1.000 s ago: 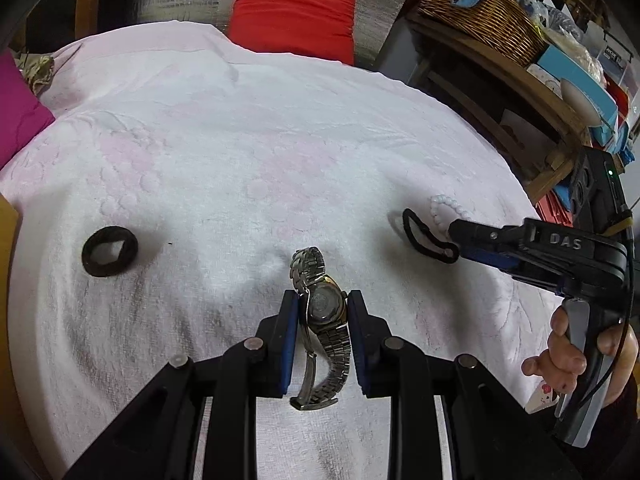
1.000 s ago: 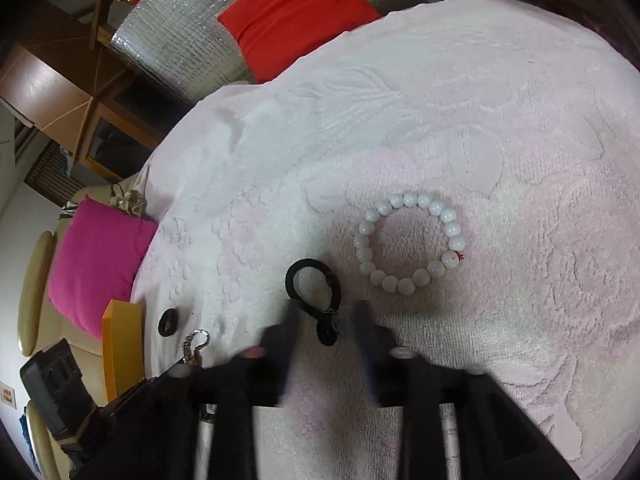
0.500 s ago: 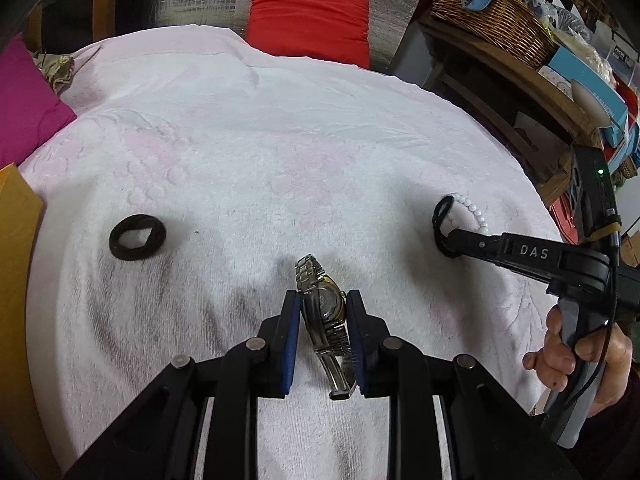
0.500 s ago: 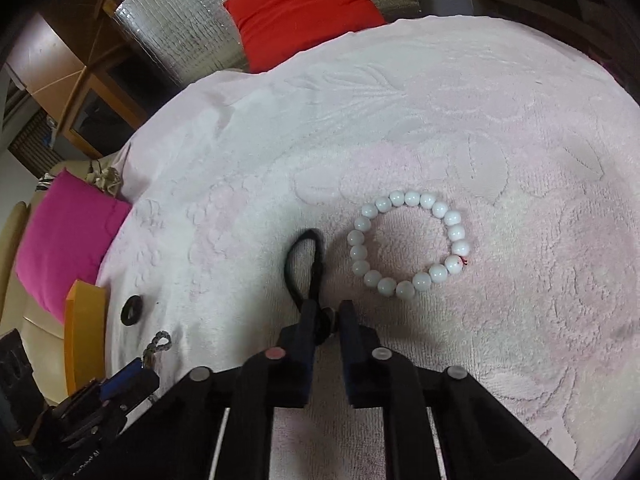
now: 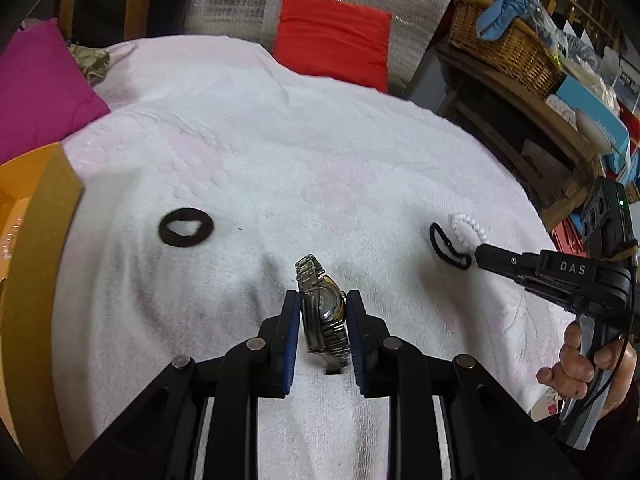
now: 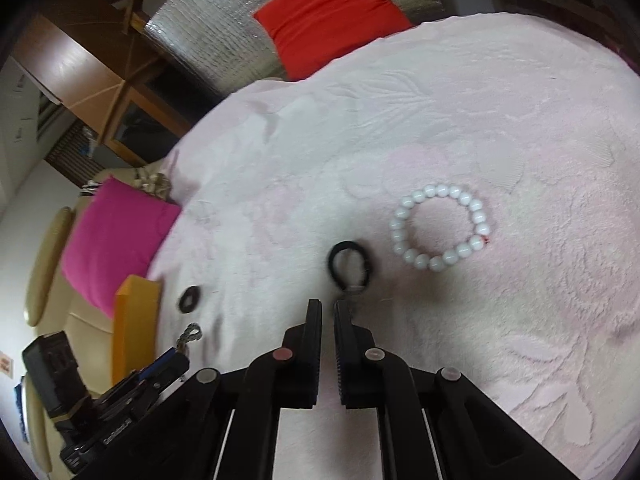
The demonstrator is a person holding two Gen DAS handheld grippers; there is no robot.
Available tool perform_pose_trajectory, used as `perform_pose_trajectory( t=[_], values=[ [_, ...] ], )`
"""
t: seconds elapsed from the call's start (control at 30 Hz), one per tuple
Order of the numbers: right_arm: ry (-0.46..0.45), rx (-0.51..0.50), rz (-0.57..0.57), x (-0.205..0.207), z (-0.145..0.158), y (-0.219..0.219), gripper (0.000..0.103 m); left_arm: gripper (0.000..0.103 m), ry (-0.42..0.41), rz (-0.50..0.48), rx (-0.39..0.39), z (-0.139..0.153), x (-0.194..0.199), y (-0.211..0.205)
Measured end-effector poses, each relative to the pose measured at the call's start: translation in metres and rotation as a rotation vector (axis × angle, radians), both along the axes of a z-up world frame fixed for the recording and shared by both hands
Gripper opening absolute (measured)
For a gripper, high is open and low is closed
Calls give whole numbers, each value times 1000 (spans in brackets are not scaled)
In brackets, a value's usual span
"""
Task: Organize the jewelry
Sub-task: 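Lift the watch with the left tool while right tool lifts the black hair tie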
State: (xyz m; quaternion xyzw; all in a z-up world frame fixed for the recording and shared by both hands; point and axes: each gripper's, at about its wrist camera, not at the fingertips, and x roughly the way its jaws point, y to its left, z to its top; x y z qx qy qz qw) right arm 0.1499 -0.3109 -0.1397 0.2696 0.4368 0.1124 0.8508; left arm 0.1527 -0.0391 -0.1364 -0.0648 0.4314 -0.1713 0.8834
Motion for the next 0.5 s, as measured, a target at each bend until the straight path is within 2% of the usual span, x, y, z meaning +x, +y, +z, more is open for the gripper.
perform_pose_trajectory(
  t=[0.27, 0.37, 0.5],
  values=[
    [-41, 45, 26, -14, 10, 15, 7, 24, -54, 49, 7, 10, -29, 18],
    [-56, 11, -39, -20, 14, 8, 7, 24, -62, 57, 18, 9, -35, 23],
    [6, 50, -82, -12, 6, -9, 9, 24, -37, 59, 35, -1, -30, 22]
  ],
)
